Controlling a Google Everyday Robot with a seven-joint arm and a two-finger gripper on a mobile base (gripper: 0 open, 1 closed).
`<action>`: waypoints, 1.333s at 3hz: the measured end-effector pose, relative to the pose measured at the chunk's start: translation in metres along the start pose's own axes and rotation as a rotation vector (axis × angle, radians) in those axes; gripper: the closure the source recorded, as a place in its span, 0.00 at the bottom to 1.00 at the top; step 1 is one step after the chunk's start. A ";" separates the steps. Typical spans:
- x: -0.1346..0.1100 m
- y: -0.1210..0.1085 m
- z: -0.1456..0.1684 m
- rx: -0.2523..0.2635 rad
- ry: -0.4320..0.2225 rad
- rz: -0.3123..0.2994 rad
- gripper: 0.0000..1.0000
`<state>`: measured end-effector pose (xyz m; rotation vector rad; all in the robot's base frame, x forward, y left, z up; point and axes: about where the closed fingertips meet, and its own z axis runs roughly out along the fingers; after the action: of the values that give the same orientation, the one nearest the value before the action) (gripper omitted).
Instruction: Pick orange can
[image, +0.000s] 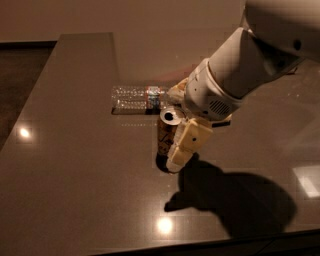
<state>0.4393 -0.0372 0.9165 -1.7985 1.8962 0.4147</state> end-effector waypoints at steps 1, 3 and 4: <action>0.003 -0.005 0.006 -0.015 0.005 0.018 0.18; 0.001 -0.024 -0.015 -0.024 -0.009 0.068 0.65; -0.008 -0.036 -0.047 -0.032 -0.046 0.071 0.88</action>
Offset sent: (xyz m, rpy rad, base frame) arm 0.0243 -0.0147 0.0016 0.0102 0.0578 -0.0585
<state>0.4682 -0.0586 0.9637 -1.7309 1.9359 0.5101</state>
